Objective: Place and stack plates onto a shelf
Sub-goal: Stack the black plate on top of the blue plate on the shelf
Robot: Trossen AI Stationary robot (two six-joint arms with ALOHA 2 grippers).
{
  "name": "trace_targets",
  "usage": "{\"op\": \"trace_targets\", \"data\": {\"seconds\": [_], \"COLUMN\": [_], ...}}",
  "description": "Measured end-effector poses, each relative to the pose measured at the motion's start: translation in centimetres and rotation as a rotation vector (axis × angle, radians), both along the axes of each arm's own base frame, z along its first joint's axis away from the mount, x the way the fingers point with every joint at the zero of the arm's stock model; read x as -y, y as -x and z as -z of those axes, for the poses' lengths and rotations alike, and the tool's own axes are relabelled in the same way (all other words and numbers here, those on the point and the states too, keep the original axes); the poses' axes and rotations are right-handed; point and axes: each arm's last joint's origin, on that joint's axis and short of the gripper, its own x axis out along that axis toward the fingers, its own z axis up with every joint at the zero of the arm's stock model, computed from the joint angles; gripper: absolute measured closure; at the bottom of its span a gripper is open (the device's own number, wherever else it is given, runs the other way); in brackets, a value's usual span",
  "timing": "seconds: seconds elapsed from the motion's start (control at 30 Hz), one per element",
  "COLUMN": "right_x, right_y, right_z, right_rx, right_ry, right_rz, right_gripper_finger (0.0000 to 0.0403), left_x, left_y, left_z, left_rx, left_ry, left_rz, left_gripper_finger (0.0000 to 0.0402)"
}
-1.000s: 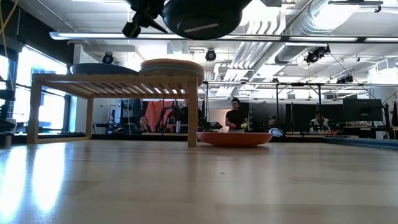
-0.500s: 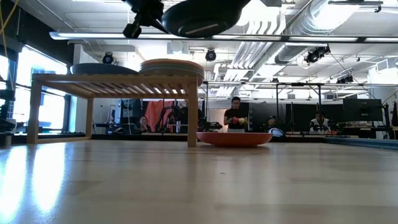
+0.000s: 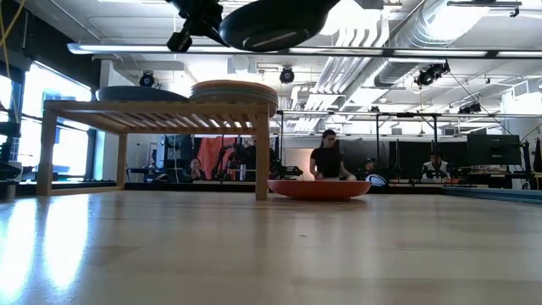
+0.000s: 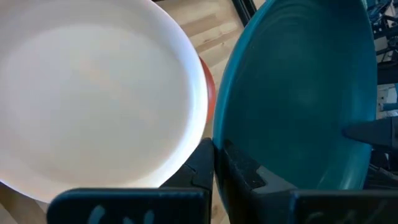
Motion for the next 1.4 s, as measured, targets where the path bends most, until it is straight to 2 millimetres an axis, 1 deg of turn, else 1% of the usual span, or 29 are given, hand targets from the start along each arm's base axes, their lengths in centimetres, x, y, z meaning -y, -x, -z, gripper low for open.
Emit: {"op": "trace_targets", "data": {"seconds": [0.1, 0.23, 0.37, 0.5, 0.67, 0.87, 1.0, 1.13, 1.27, 1.4], "right_x": [0.0, 0.1, 0.0, 0.1, 0.2, 0.2, 0.2, 0.1, 0.1, 0.1], "right_y": [-0.1, 0.0, 0.0, 0.3, 0.7, 0.7, 0.8, 0.8, 0.8, 0.8], "right_z": [0.0, 0.0, 0.0, 0.1, 0.2, 0.2, 0.2, 0.3, 0.3, 0.3], "right_rx": [0.025, 0.042, 0.061, 0.048, 0.022, 0.033, 0.031, 0.026, 0.023, 0.023], "right_ry": [-0.012, -0.025, -0.042, -0.045, -0.014, -0.034, -0.036, -0.061, -0.073, -0.074], "right_rz": [0.033, 0.067, 0.100, 0.136, 0.170, 0.203, 0.203, 0.194, 0.190, 0.189], "right_gripper_finger": [0.0375, 0.0336, 0.0309, 0.0297, 0.0295, 0.0295, 0.0295, 0.0295, 0.0295, 0.0295], "left_x": [-0.2, -0.5, -0.9, -1.2, -1.8, -2.4, -2.1, -1.6, -0.5, 0.3], "left_y": [0.1, 0.4, 1.0, 2.0, 3.5, 6.2, 8.0, 10.2, 12.7, 14.3], "left_z": [0.0, 0.1, 0.4, 0.6, 0.0, -0.4, -0.9, -1.3, -1.6, -1.9], "left_rx": [-0.001, -0.007, -0.055, -0.103, -0.095, -0.149, -0.179, -0.237, -0.324, -0.351], "left_ry": [0.000, -0.006, 0.015, 0.026, 0.018, 0.022, 0.023, 0.031, 0.045, 0.051], "left_rz": [-0.006, -0.004, -0.010, -0.031, -0.081, -0.193, -0.250, -0.352, -0.476, -0.574], "left_gripper_finger": [0.0397, 0.0397, 0.0398, 0.0399, 0.0399, 0.0399, 0.0399, 0.0399, 0.0399, 0.0399]}}
